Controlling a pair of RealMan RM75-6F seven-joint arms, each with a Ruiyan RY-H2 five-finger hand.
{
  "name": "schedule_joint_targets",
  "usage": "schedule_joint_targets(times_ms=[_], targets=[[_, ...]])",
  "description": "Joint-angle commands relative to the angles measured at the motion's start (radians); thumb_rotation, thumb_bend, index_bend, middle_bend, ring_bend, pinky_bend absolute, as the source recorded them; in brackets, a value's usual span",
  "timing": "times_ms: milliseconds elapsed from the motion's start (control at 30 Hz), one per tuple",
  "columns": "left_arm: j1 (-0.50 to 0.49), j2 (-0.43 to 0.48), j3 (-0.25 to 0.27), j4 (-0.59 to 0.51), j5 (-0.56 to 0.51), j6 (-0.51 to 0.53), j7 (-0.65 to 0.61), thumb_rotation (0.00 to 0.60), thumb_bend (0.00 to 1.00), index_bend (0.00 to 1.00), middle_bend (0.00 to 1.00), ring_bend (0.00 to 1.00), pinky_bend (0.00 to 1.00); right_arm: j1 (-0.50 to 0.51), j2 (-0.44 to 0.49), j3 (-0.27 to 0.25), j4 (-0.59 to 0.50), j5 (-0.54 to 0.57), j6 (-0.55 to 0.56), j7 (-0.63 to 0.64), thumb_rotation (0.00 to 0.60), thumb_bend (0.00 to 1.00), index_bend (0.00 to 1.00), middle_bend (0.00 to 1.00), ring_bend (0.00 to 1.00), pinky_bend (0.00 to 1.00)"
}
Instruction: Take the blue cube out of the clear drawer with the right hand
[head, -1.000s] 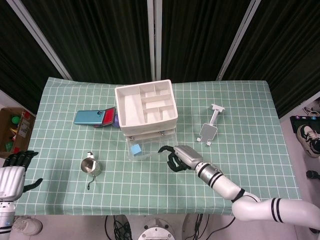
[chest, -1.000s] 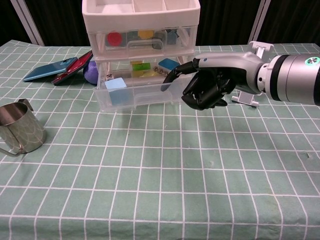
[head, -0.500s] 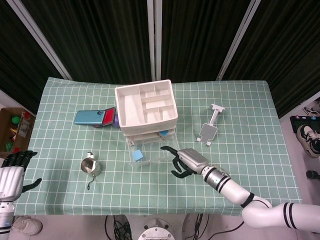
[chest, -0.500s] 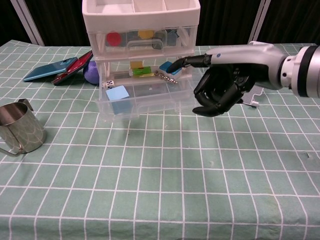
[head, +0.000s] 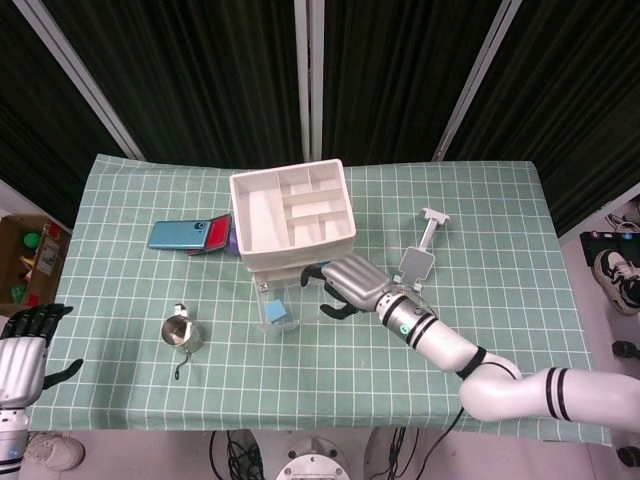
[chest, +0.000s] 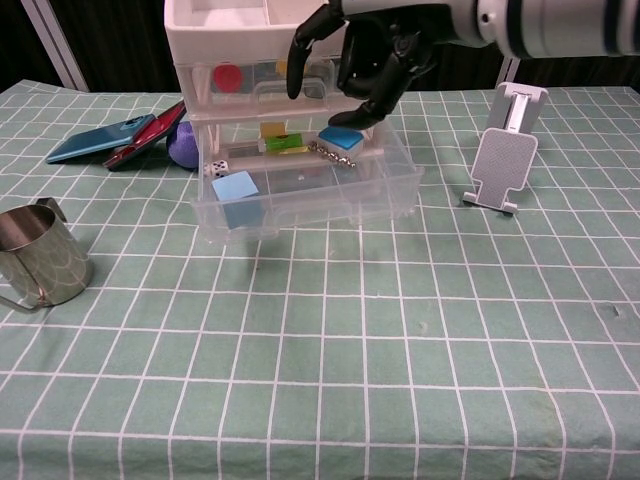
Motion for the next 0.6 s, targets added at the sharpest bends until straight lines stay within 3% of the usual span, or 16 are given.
schedule_joint_targets(times_ms=[33,300,600], targets=[[0.005,0.0,0.002,0.001,-0.001,0.004,-0.003,0.6,0.06,0.22,0.22,0.17,0.19,0.115,-0.146,-0.042,0.108,0.136,0.073,-0.176,0.6,0.27,0.35,0.87,0.9,0.97],[0.013,-0.001,0.004,0.016,-0.008,0.003,-0.02,0.6,0.06,0.22,0.22,0.17,0.19,0.153,-0.239,-0.043,0.154,0.209,0.072,-0.175,0.6,0.27,0.35,0.88,0.91,0.98],[0.016,-0.003,0.003,0.019,-0.008,0.004,-0.025,0.6,0.06,0.22,0.22,0.17,0.19,0.211,-0.285,-0.024,0.222,0.269,0.033,-0.176,0.6,0.08,0.36,0.88,0.91,0.98]])
